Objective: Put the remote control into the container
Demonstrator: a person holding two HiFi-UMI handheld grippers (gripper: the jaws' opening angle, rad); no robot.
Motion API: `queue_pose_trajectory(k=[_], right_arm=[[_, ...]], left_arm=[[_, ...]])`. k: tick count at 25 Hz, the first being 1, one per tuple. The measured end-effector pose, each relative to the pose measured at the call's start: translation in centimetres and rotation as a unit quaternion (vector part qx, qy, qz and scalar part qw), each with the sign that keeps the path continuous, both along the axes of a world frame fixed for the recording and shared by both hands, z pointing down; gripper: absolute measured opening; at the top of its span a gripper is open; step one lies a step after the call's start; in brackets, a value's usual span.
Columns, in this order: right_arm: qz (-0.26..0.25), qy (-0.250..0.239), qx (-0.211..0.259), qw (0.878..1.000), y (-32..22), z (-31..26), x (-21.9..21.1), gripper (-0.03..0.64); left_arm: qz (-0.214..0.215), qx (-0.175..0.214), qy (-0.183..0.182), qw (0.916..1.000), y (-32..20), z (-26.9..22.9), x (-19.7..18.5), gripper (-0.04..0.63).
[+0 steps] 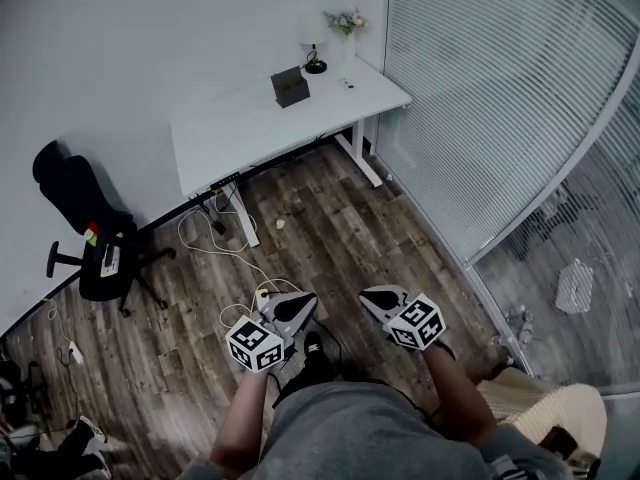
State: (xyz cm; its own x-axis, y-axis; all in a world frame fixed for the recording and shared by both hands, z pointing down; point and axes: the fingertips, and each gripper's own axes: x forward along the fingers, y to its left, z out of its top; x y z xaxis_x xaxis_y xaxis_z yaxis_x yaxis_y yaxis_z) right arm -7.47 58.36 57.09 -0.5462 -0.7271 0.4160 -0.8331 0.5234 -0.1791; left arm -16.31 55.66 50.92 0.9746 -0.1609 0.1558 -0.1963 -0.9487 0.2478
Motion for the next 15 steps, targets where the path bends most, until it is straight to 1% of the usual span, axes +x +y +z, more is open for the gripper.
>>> queue_pose_trajectory(k=[2, 4, 8, 15], right_arm=[[0.003, 0.001, 0.001, 1.000, -1.5, -0.2, -0.3, 0.017], [0.005, 0.001, -0.001, 1.000, -3.3, -0.3, -0.9, 0.017], [0.012, -0.024, -0.008, 1.000, -6.4, -0.6, -2.0, 0.017], [0.040, -0.003, -0.003, 0.999, -11.2, -0.9, -1.0, 0.017]], left_arm=[[0.001, -0.004, 0.004, 1.0000, -1.3, -0.1, -0.4, -0.002], [0.002, -0.009, 0.001, 1.0000, -3.0, 0.1, -1.0, -0.002], [0.008, -0.011, -0.011, 0.9998, -6.3, 0.9, -2.0, -0.002], [0.042, -0.012, 0.000, 0.9990, -11.7, 1.0, -0.2, -0.002]])
